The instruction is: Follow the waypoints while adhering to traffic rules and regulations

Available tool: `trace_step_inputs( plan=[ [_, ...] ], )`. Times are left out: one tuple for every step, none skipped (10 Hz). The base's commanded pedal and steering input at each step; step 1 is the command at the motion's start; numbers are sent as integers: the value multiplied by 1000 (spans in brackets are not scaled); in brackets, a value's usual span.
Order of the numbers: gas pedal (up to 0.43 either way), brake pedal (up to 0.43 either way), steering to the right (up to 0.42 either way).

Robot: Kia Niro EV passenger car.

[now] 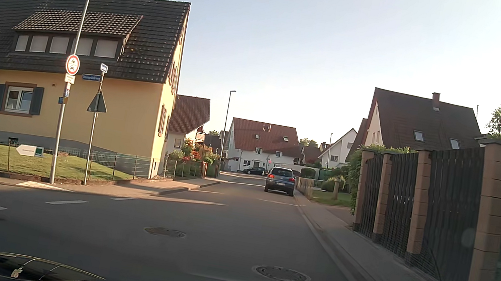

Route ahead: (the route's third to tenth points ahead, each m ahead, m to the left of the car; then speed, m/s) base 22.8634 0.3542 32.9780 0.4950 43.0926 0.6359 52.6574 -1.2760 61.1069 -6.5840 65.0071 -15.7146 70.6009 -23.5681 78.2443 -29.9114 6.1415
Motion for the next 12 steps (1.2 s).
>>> trace_step_inputs(
  plan=[
    [20, 0, 8],
    [20, 0, 6],
    [20, 0, 6],
    [20, 0, 6],
    [20, 0, 4],
    [20, 0, -1],
    [28, 0, -7],
    [28, 0, -11],
    [28, 0, -16],
    [28, 0, -21],
    [28, 0, -23],
    [28, 0, -24]
  ],
)
